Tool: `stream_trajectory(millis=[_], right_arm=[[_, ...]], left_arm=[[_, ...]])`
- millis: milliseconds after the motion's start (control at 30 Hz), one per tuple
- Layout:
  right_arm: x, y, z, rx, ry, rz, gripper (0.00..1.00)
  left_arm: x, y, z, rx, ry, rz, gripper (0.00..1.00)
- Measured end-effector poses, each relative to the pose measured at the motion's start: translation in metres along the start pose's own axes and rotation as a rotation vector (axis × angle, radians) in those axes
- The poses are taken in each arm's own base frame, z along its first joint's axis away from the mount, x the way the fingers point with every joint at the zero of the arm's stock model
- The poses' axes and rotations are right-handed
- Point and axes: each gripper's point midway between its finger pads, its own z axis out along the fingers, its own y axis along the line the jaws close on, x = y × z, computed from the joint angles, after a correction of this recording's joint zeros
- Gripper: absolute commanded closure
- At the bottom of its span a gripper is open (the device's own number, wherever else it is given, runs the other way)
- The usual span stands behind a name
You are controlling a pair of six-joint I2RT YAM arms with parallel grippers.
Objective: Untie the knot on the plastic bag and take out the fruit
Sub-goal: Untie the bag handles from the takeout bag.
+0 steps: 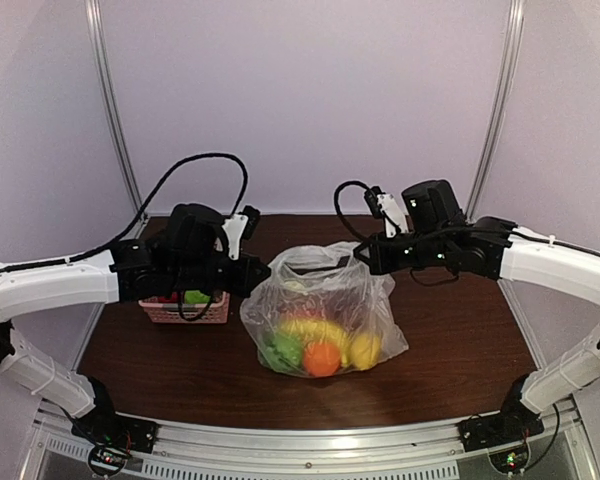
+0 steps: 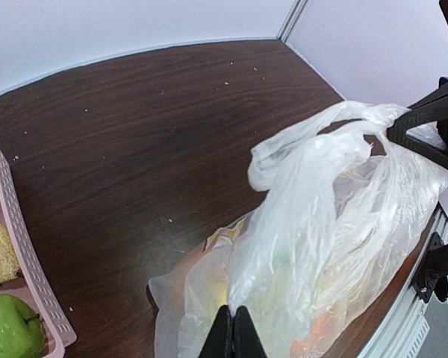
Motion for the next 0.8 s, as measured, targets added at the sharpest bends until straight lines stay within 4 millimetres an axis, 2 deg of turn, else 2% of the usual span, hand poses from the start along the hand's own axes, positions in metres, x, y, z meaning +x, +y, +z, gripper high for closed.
stream_trajectory(millis=[300,400,567,633,800], right_arm=[[0.027,-0.013,0.005,0.024,0.03,0.05,1.0],[0.031,-0.013,0.006,0.017,0.032,0.057,1.0],[0.028,-0.004,0.004,-0.04,0.019,0.061,1.0],[0.026,0.001,0.003,-0.066,0.012,0.06,1.0],[0.024,0.008,0.002,-0.105,0.007,0.058,1.0]], left_arm=[[0.029,0.021,-0.004,-0.035,0.039,-0.052,0.99],[0.034,0.024,-0.006,-0.038,0.046,-0.068,0.86],[0.025,0.015,-0.012,0.007,0.042,-0.06,0.58],[0.015,0.007,-0.014,0.034,0.036,-0.039,0.47],[-0.035,-0.022,-0.019,0.107,-0.033,0.01,0.14]])
